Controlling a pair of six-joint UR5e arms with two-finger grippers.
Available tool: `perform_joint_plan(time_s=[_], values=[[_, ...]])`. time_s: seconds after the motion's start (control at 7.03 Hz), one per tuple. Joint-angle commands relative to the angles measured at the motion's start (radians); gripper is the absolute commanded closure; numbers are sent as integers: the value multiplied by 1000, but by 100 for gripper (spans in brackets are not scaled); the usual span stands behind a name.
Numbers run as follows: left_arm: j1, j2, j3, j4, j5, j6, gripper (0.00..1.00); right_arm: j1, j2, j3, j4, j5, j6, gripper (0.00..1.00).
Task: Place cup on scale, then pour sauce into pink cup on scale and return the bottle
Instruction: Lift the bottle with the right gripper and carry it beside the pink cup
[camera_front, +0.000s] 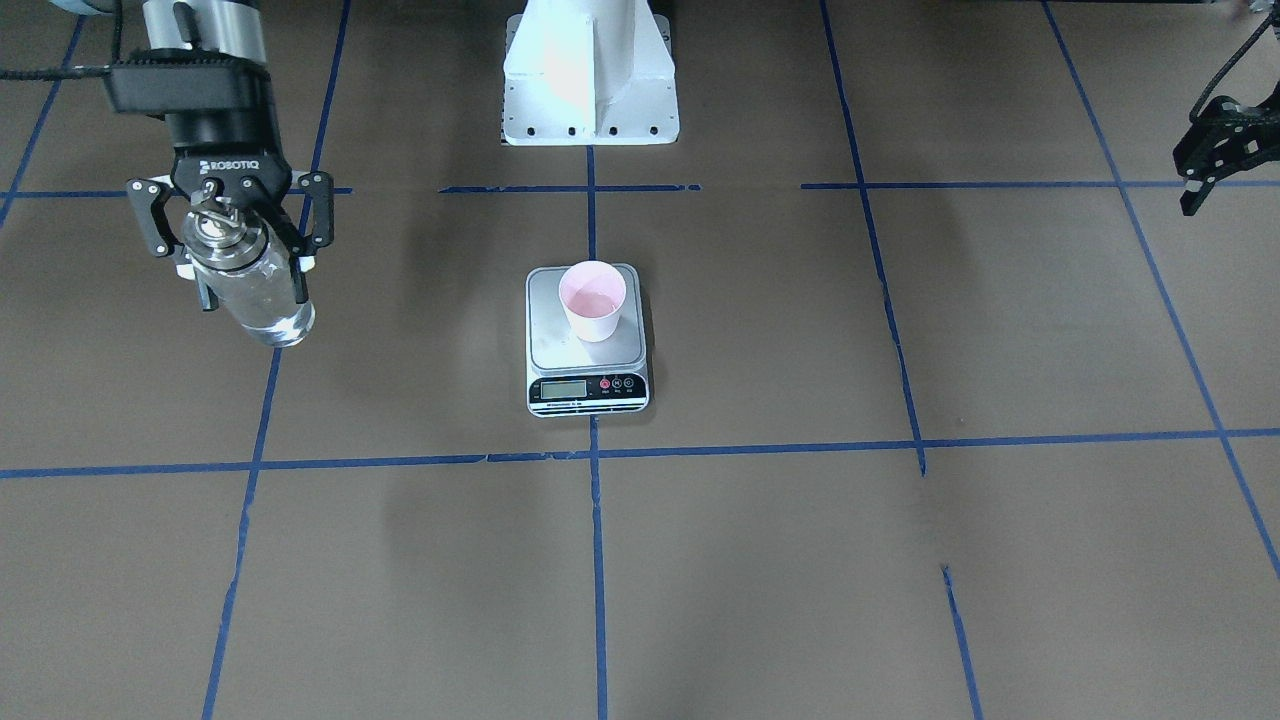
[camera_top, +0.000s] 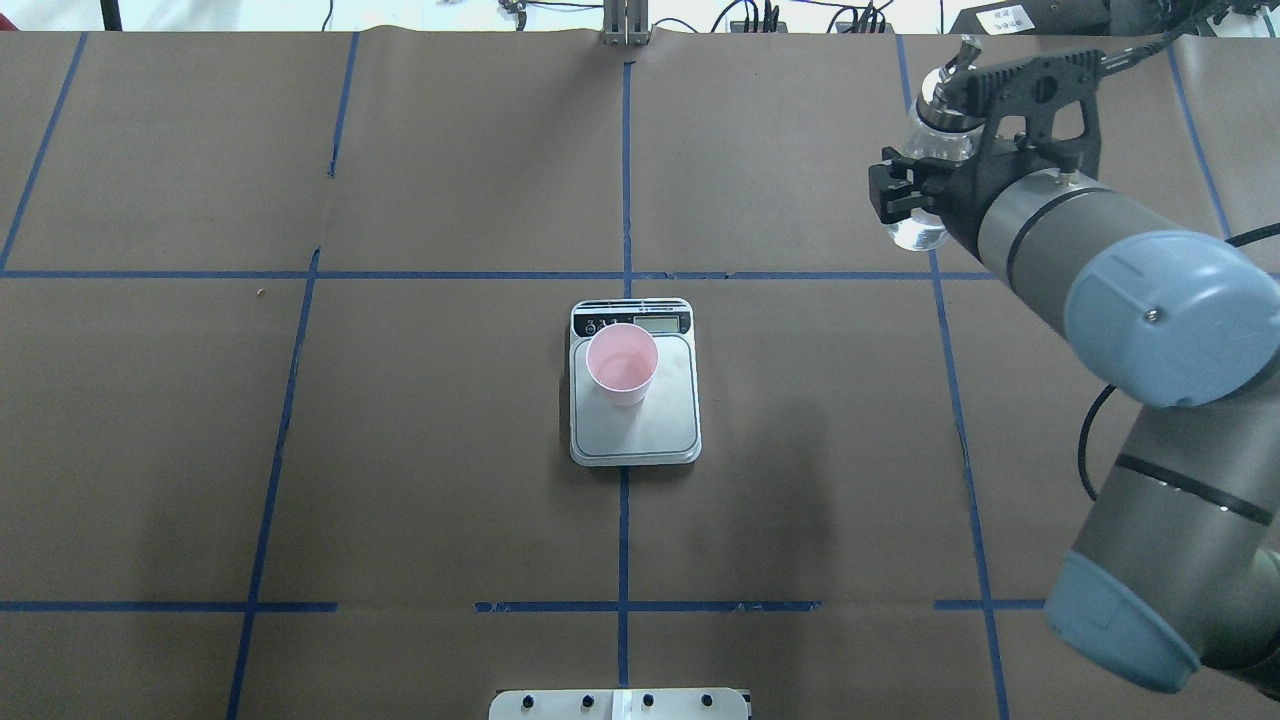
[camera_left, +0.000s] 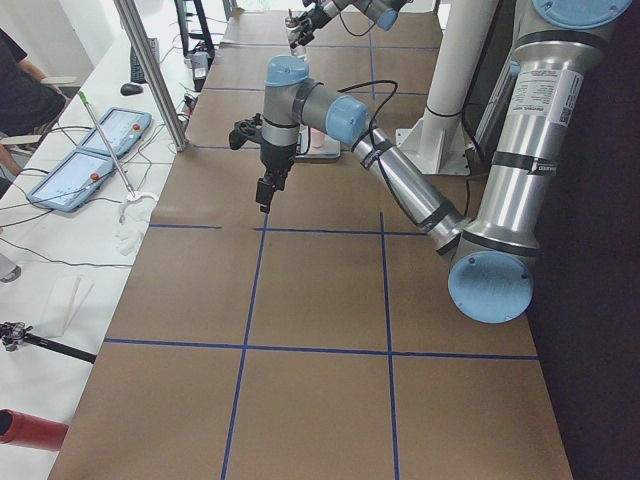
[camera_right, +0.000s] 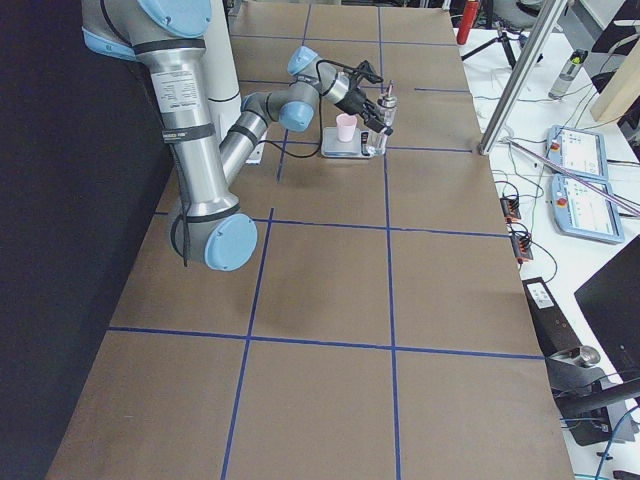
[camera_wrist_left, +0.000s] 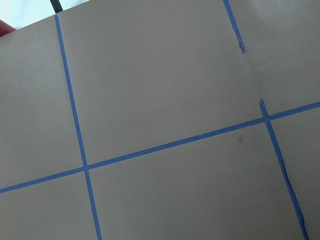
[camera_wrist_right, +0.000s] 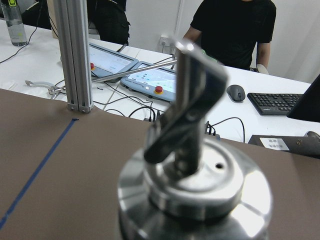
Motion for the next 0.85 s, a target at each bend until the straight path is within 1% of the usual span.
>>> perform_joint_plan(time_s=[0.0,0.14,0.28,0.43,0.57,0.71], values=[[-57,17,25,-2,1,112,0,-239,63,-84,-40,-321,-21,100],[-86,50,29,-19,0,115,0,-299,89,-134,-46,-429,-120,100],[-100,90,49,-75,-2,115,0,-330,82,-144,-46,-497,-207,100],[-132,121,104,-141,-5,209,0,-357,80,-153,-47,-547,-237,100],[-165,135,185,-172,-5,328,0,-371,82,-176,-47,-585,-240,100],[-220,138,282,-250,-6,431,0,-375,85,-201,-49,-620,-285,100]])
